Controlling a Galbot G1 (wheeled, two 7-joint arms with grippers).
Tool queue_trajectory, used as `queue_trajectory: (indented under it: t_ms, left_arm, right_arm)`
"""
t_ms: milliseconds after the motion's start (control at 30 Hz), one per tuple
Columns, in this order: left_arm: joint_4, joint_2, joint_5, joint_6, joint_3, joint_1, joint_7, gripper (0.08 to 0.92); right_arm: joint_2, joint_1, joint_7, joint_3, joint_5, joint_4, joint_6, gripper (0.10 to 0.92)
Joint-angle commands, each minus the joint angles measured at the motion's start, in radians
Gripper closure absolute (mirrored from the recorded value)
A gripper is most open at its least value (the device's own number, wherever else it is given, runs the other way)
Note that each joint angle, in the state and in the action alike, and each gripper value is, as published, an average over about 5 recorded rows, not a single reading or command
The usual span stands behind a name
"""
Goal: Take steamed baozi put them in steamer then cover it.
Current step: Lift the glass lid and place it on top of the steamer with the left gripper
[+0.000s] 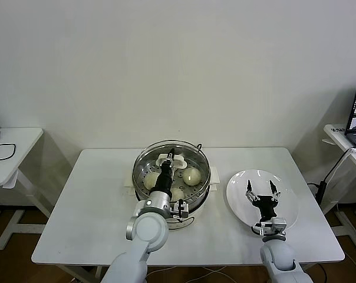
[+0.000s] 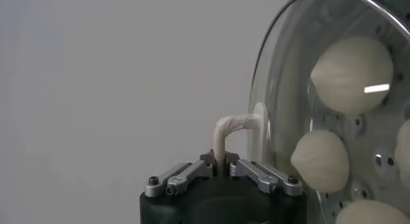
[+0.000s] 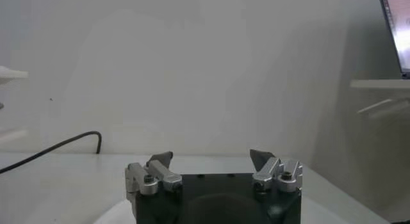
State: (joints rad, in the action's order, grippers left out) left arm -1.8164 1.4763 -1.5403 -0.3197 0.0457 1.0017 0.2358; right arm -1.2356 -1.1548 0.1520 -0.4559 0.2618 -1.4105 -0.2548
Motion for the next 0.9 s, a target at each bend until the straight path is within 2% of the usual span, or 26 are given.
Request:
queue_trajectory:
  t_ms: [33,900]
  left_arm:
    - [0.009,-0.002,-0.001,-0.001,-0.004,0.002,0.000,0.811]
    - [0.026,-0.006,0.013,-0.001,0.006,0.007,-0.004,0.811]
  right_arm:
    - [0.001,0.001,0.000,-0.001,-0.005,0.005,-0.003,0.203]
    - [-0.003,0.008,0.000,-0.005,-0.018,0.019,-0.020,0.203]
